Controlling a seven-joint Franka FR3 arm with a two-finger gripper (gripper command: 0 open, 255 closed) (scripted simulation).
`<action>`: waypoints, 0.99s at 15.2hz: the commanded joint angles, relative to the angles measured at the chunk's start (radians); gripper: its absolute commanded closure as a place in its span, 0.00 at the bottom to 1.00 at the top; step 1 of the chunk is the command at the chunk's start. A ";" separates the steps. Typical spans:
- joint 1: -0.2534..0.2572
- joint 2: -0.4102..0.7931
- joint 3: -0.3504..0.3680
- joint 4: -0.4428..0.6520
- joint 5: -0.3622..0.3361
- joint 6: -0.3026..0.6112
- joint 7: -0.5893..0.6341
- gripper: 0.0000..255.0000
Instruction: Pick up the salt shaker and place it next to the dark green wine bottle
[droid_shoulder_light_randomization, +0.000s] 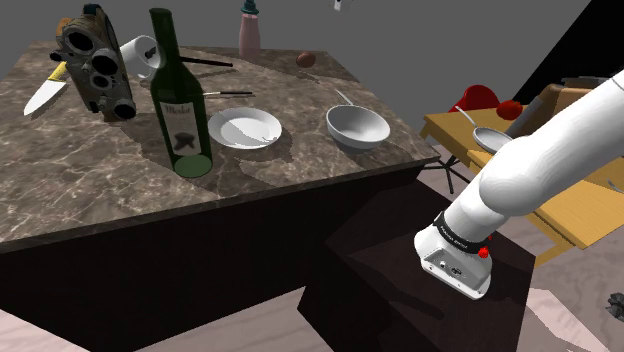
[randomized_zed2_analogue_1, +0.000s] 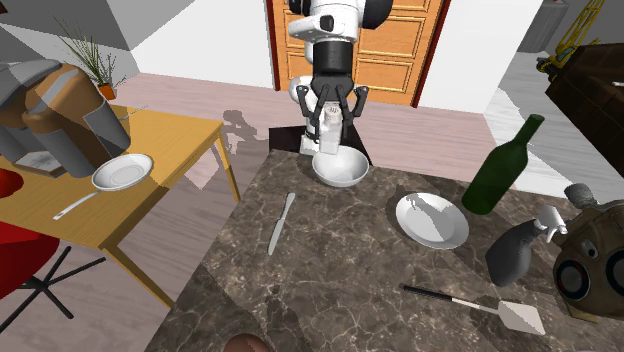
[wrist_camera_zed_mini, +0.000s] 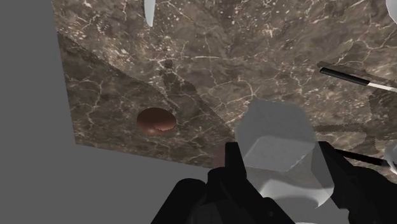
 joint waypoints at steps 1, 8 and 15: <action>0.000 0.004 -0.001 0.032 0.001 -0.029 -0.003 1.00; 0.001 0.025 -0.001 0.150 0.005 -0.125 -0.006 1.00; 0.002 0.059 -0.001 0.283 0.009 -0.224 -0.010 1.00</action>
